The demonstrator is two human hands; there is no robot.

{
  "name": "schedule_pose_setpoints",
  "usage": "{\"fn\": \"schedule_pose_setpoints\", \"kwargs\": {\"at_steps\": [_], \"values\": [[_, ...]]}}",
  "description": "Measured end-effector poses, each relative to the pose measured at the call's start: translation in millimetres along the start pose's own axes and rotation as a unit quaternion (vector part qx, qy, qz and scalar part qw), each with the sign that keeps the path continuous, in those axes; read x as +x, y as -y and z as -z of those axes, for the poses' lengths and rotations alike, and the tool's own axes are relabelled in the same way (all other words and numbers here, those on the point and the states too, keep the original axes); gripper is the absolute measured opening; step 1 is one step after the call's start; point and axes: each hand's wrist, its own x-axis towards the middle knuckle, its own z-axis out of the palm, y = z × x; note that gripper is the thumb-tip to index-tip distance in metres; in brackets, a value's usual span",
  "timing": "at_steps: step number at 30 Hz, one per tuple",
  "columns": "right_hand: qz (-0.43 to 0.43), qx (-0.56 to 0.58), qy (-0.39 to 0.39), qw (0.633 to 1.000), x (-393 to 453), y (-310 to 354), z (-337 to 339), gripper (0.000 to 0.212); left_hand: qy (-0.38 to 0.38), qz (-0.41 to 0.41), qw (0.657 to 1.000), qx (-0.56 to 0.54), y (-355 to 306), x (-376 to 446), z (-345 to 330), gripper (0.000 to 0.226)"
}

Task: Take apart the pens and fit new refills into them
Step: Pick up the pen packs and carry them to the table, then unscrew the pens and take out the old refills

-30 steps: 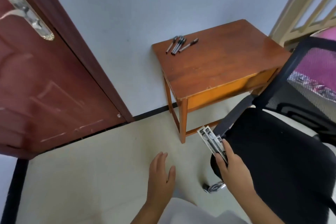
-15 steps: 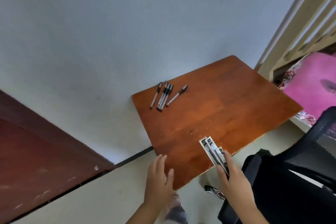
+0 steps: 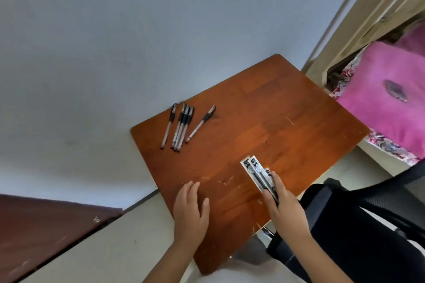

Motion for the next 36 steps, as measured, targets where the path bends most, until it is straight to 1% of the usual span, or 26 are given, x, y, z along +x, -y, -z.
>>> {"fn": "schedule_pose_setpoints", "kwargs": {"at_steps": [6, 10, 15, 18, 22, 26, 29, 36], "values": [[0.037, -0.009, 0.023, 0.999, 50, 0, 10, 0.055, -0.047, 0.007, 0.999, 0.016, -8, 25, -11, 0.039], [0.091, -0.037, 0.057, 0.994, 95, 8, 19, 0.054, -0.108, 0.047, 0.993, 0.018, -21, 46, -18, 0.035], [0.151, -0.074, 0.096, 0.981, 151, 25, 25, 0.055, -0.148, 0.073, 0.986, 0.032, -35, 70, -23, 0.037], [0.193, -0.106, 0.123, 0.968, 176, 39, 22, 0.055, -0.180, 0.082, 0.979, 0.050, -37, 83, -23, 0.043], [0.258, -0.148, 0.134, 0.945, 199, 57, 15, 0.057, -0.218, 0.085, 0.971, 0.037, -35, 98, -21, 0.055], [0.317, -0.175, 0.144, 0.921, 214, 72, 6, 0.061, -0.260, 0.117, 0.958, 0.011, -33, 107, -30, 0.047], [0.356, -0.183, 0.143, 0.905, 218, 75, 1, 0.061, -0.293, 0.132, 0.947, -0.017, -30, 107, -36, 0.050], [0.451, -0.171, 0.114, 0.869, 218, 54, -1, 0.060, -0.349, 0.103, 0.930, 0.040, -30, 101, -53, 0.055]]}}
